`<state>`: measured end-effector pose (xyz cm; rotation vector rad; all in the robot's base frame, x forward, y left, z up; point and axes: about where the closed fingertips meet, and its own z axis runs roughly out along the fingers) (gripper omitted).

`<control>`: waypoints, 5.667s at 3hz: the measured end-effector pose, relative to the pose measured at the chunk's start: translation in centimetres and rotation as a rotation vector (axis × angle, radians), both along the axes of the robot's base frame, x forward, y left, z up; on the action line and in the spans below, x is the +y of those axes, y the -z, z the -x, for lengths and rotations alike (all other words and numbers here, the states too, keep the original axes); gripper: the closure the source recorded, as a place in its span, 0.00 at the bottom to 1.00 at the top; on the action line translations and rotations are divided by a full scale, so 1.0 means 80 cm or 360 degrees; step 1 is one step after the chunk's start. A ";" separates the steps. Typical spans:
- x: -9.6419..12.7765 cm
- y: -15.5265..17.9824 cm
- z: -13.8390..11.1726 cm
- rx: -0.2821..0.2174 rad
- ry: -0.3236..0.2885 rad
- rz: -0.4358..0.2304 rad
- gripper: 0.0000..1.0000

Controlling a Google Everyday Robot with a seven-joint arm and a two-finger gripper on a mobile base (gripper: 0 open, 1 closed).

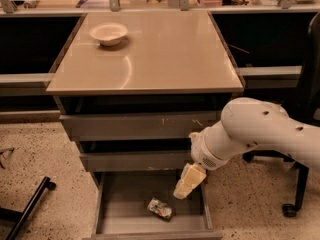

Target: Pick 7up can from bottom drawer and place on counter

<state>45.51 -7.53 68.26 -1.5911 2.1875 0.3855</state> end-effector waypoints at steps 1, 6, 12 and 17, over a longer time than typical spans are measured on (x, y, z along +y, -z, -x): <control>0.025 0.041 0.003 0.0046 -0.0044 -0.0073 0.00; 0.121 0.281 0.037 0.0365 0.0210 -0.0647 0.00; 0.084 0.527 -0.133 -0.0162 0.0725 -0.0461 0.00; 0.089 0.632 -0.072 0.0012 0.0717 -0.0310 0.00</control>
Offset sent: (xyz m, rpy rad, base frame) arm -0.0207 0.1193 -0.2123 0.3822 0.2412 -0.0126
